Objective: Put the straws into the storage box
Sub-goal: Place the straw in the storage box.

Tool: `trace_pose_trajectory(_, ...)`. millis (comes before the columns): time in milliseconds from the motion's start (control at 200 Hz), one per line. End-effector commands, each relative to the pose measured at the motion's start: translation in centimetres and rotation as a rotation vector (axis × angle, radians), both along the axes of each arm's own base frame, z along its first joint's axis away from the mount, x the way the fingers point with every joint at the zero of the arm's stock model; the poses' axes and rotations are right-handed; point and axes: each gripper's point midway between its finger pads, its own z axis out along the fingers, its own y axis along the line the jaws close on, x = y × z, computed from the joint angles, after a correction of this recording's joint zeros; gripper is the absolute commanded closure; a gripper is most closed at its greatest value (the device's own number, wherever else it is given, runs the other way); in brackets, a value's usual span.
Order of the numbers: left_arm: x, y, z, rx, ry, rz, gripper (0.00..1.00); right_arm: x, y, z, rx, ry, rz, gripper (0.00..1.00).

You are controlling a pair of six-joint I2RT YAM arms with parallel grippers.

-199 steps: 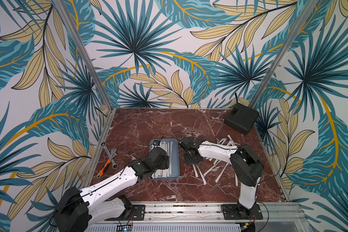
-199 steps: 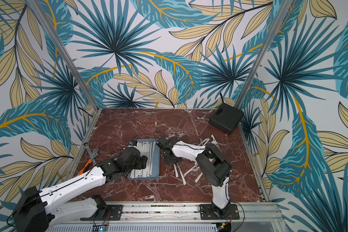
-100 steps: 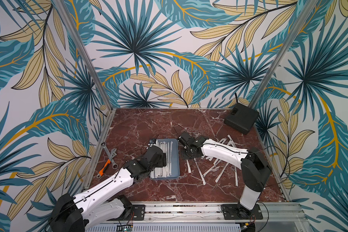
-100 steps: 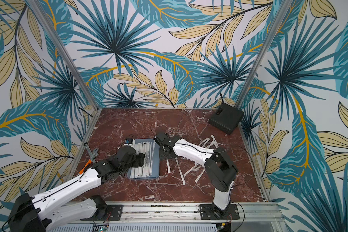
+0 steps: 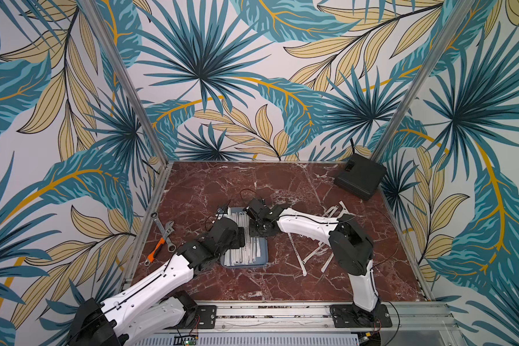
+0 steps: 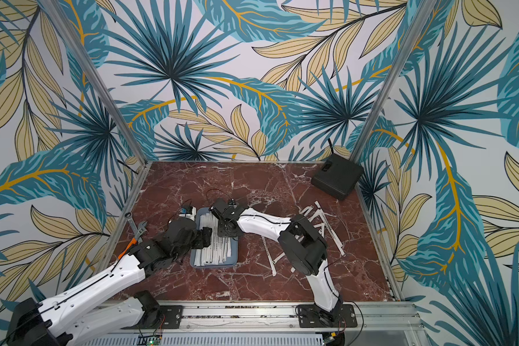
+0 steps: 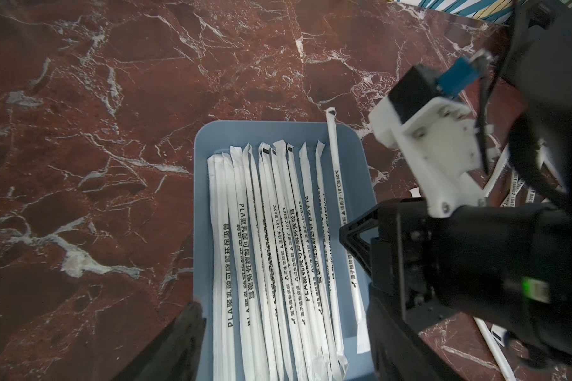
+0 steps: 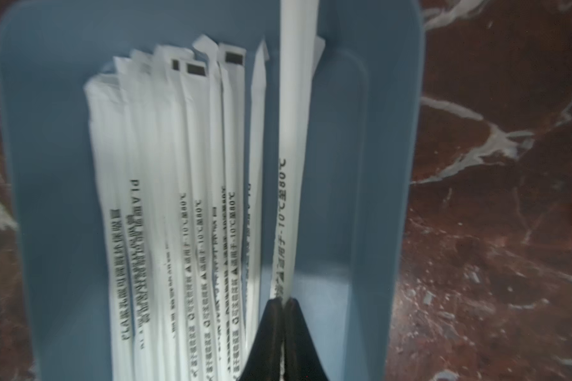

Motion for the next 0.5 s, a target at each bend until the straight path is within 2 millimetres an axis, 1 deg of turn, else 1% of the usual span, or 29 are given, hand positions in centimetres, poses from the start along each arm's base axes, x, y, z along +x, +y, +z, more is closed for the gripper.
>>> trace_pose_trajectory(0, -0.5, 0.5, -1.2, 0.013, 0.023, 0.008, 0.18, -0.2, 0.0, -1.0, -0.009, 0.029, -0.018, 0.92)
trace_pose_trajectory(145, -0.5, 0.4, -1.3, 0.01, 0.028, 0.0, 0.18, -0.3, -0.1, -2.1, -0.026, 0.043, -0.022, 0.92)
trace_pose_trajectory(235, -0.5, 0.4, -1.3, 0.014, 0.027, -0.002, 0.18, -0.2, 0.0, -2.4, -0.028, 0.041, -0.024, 0.92)
trace_pose_trajectory(371, -0.5, 0.3, -1.3, 0.011, 0.027, -0.001, 0.18, 0.1, 0.2, -2.6, -0.031, 0.036, -0.023, 0.92)
trace_pose_trajectory(496, -0.5, 0.3, -1.2, 0.011, 0.027, -0.001, 0.18, 0.2, 0.2, -2.3, -0.03, 0.033, -0.02, 0.92)
